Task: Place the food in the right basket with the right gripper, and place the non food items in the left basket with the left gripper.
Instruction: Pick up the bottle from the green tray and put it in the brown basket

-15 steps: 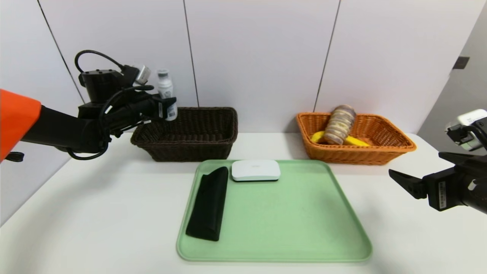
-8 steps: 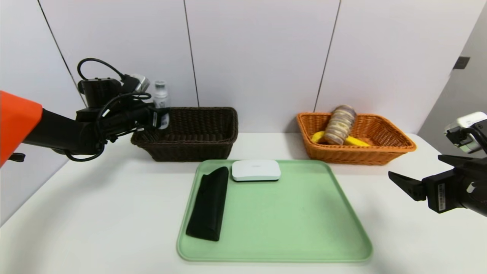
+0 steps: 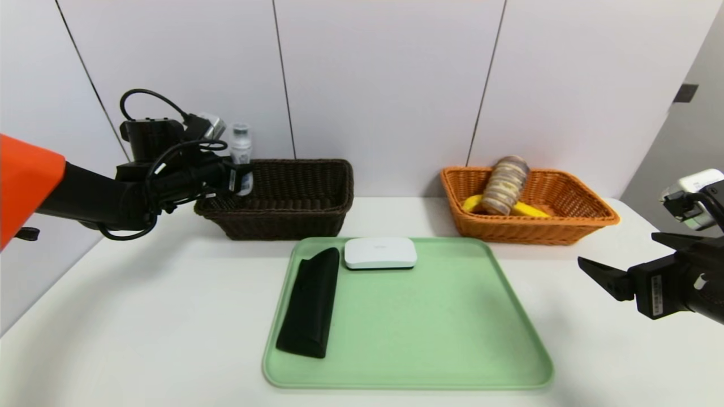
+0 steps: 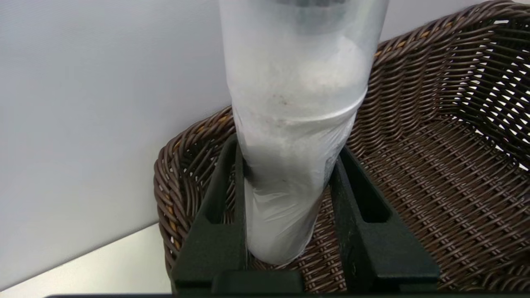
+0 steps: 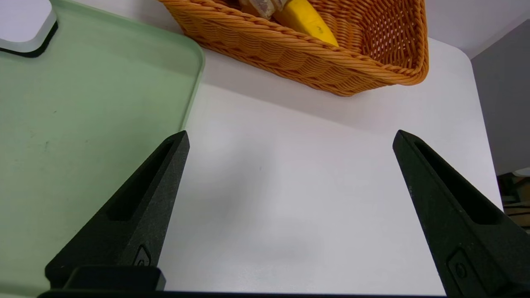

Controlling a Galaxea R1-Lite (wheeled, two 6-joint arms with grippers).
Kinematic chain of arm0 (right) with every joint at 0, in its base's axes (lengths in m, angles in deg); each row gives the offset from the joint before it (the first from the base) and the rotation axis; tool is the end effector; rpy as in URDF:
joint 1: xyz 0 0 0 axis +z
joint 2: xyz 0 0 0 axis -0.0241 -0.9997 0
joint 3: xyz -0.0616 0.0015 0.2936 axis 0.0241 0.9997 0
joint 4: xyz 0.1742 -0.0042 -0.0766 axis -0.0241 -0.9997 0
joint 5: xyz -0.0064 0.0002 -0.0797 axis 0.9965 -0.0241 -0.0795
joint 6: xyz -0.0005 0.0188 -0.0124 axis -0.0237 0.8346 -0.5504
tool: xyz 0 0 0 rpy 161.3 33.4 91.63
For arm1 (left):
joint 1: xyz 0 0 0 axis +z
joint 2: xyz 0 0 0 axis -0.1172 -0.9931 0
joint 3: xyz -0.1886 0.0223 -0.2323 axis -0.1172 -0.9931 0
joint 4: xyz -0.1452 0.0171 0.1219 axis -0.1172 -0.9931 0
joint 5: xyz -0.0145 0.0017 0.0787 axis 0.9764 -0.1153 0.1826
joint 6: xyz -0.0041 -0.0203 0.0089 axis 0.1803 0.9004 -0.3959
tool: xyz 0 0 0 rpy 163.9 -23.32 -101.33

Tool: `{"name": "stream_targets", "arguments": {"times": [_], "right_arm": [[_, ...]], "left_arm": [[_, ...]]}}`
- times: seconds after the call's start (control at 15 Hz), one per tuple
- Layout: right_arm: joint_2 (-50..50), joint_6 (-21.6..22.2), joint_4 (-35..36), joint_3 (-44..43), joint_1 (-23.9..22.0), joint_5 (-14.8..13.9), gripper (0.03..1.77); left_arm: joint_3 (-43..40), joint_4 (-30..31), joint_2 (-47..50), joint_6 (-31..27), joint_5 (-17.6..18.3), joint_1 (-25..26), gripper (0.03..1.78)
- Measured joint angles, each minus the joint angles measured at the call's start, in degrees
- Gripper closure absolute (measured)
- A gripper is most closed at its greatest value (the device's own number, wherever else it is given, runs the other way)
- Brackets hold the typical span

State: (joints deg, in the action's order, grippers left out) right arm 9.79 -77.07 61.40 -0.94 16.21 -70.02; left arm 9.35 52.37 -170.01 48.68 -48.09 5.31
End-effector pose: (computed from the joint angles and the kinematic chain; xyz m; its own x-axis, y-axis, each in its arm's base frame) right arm 0.1647 0.0382 0.1972 0.9287 0.0037 -0.3708 -0.1107 0.9571 -0.2676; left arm 0.4253 -0.0176 0.1814 0.9335 -0.3349 -0.1284 0.3549 0.9145 0.1945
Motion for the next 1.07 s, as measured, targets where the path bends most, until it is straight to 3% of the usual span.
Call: {"name": "stream_targets", "arguments": {"times": [1.07], "right_arm": [[-0.1, -0.1, 0.0, 0.0, 0.0, 0.1, 0.1]], "left_arm": [[-0.1, 0.0, -1.1, -0.2, -1.2, 0.0, 1.21]]}}
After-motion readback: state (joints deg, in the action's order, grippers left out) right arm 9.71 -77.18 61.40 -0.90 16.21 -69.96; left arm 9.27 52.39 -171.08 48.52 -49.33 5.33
